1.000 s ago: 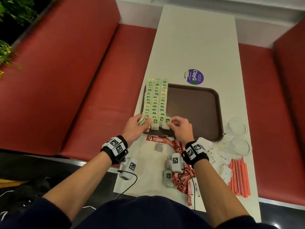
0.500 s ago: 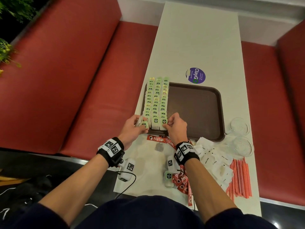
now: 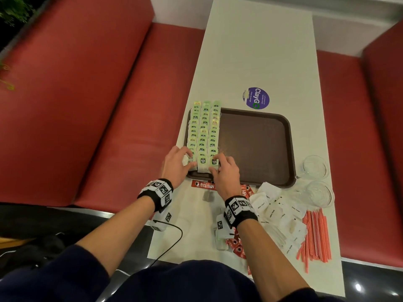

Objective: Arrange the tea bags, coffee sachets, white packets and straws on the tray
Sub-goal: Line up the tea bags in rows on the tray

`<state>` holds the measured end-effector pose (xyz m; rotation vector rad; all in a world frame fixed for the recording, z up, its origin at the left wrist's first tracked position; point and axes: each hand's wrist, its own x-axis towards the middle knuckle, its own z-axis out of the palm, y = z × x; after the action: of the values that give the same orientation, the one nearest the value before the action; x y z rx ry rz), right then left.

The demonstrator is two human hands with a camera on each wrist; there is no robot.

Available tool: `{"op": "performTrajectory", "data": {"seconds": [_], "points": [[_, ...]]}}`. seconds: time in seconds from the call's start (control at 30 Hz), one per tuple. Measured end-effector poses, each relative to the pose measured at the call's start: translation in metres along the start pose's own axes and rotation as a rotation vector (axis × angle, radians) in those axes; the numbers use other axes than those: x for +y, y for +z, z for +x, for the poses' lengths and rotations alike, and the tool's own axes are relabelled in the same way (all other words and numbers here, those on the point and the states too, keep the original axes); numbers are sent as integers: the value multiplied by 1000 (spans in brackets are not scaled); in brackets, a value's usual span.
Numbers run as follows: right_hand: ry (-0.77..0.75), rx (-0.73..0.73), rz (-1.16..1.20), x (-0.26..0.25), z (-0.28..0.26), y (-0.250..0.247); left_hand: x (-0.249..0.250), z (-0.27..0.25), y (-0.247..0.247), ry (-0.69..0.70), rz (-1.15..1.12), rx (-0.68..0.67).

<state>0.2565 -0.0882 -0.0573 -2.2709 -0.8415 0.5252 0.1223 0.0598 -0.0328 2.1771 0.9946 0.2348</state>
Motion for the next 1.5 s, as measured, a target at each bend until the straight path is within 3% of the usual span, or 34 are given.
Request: {"op": "performTrajectory", "data": {"seconds": [0.33, 0.87, 1.23, 1.5], "points": [[26, 46, 13, -1, 4, 10, -16, 5, 16, 161, 278, -62], [44, 77, 16, -7, 22, 15, -20, 29, 12, 175, 292, -79], [30, 75, 5, -15, 28, 8, -14, 13, 6, 162, 135, -34], [23, 70, -34, -15, 17, 9, 2, 8, 16, 162, 240, -139]]}}
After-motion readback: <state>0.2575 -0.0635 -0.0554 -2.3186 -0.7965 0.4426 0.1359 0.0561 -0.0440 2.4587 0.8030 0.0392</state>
